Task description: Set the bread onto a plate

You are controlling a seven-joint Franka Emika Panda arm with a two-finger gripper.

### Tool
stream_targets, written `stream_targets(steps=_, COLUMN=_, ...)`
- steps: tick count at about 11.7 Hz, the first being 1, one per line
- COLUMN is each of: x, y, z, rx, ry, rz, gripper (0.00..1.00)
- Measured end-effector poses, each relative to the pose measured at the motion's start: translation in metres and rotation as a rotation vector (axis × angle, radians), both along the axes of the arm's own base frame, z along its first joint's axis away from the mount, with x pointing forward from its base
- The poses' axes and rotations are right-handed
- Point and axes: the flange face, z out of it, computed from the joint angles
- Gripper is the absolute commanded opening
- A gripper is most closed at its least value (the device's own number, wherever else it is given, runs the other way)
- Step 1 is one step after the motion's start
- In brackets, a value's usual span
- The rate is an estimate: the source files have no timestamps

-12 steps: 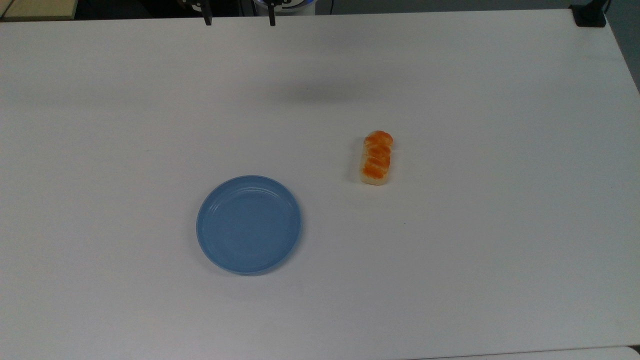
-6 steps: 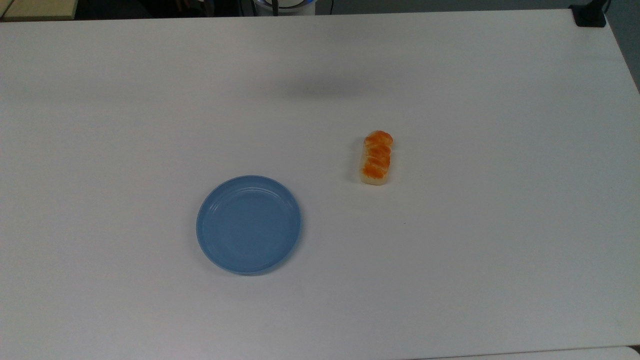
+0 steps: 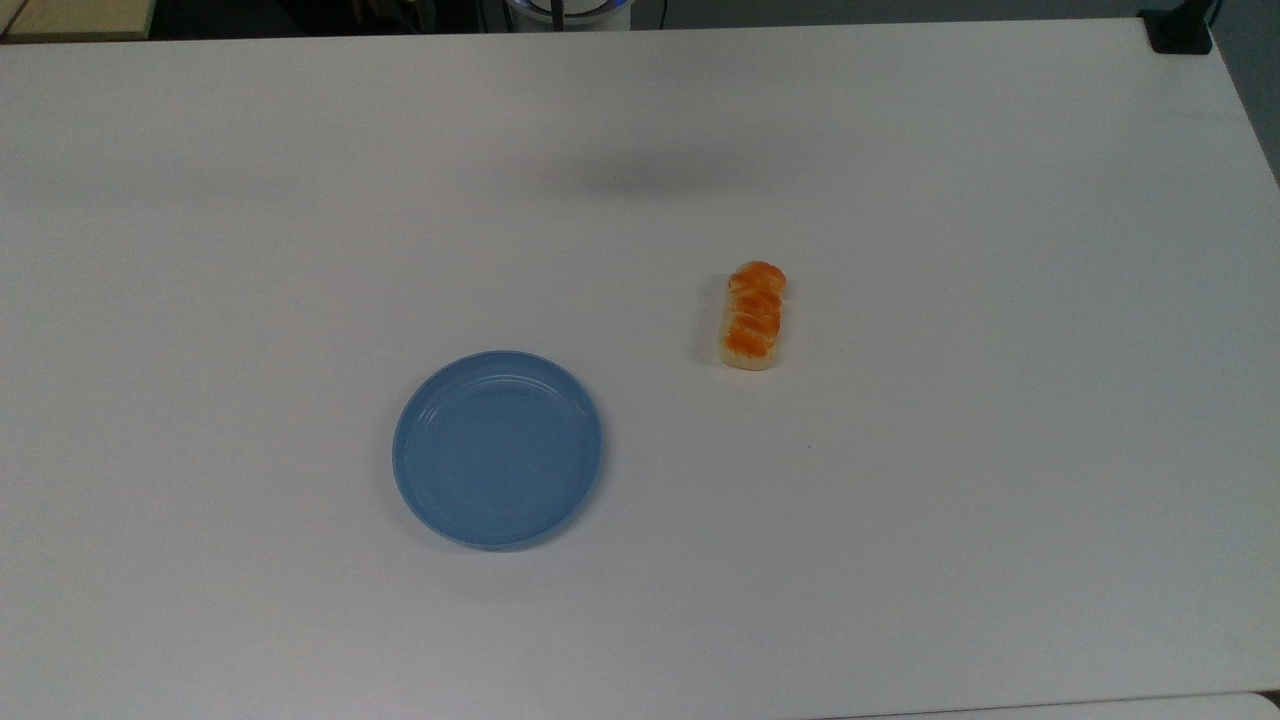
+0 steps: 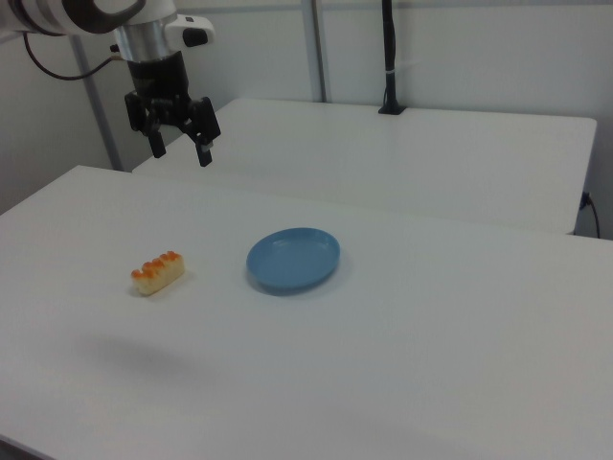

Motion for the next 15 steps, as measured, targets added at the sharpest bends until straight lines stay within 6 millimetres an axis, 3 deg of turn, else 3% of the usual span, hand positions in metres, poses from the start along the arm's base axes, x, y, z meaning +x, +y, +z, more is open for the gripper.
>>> stream_targets(steps=4, x=0.001, y=0.005, z=-0.001, rx=0.001, ry=-0.005, rz=-0.039, gripper=1.0)
stream_targets(steps=9, x=0.011, y=0.029, z=-0.025, rx=0.005, ry=-0.033, rz=-0.07, gripper=1.0)
stream_targets(steps=15, x=0.01, y=0.029, z=-0.026, rx=0.006, ry=-0.035, rz=-0.083, gripper=1.0)
